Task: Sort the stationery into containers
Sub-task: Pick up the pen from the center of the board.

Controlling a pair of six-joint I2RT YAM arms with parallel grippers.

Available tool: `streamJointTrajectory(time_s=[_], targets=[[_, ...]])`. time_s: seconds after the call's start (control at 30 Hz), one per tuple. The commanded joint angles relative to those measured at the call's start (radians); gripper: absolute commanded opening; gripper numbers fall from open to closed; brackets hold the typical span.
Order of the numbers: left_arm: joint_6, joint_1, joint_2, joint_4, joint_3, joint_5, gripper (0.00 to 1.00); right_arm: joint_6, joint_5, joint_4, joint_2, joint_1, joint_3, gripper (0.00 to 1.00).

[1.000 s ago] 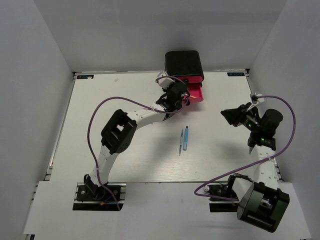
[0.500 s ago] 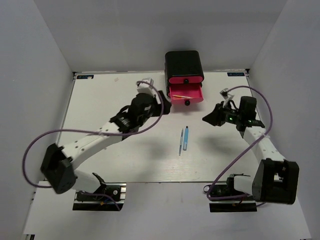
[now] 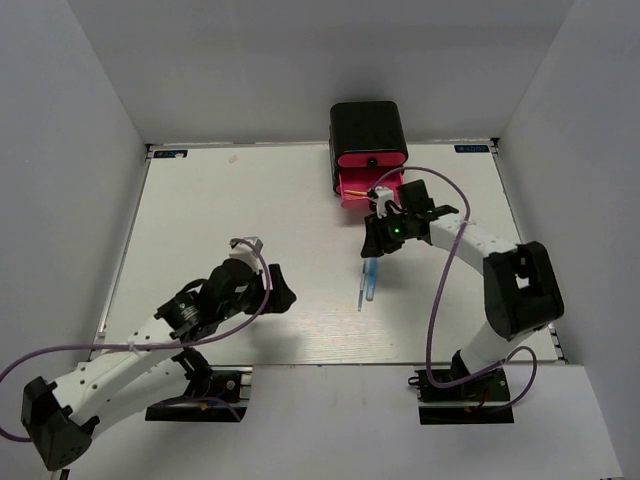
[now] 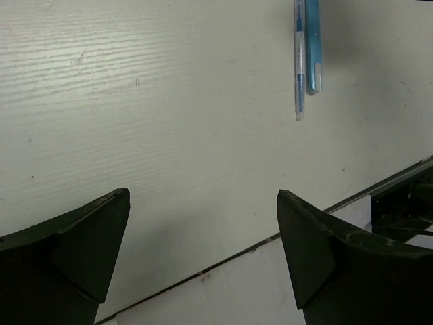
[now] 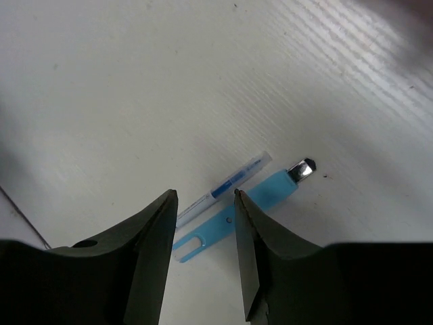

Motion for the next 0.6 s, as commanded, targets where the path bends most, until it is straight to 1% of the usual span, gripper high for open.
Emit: streamJointTrajectory(time_s=[0.0, 0.1, 0.23, 0.37, 0.57], targets=[[-0.046, 0.001, -0.076, -0.074, -0.025, 0.007, 0.99, 0.042, 0.11, -0.051, 0.047, 0.047, 0.042, 0.46], [-0.056, -0.011, -0.113, -0.085, -0.034, -0.003, 0.99, 0.042, 0.197, -0.042, 0.061, 0.084, 0.026, 0.49], [-0.056, -0.011, -0.123, -0.085, -0.034, -0.014, 0.99, 0.069, 0.211, -0.025, 0.072, 0.108, -0.009, 0.49], [-0.056, -0.011, -0.078, -0.085, -0.034, -0.014, 0.99, 0.075, 0.22, -0.013, 0.086, 0.134, -0.014, 0.5], [-0.056, -0.011, -0.077, -0.085, -0.034, -0.014, 0.99, 0.088, 0.234, -0.019, 0.121, 0.144, -0.02, 0.5]])
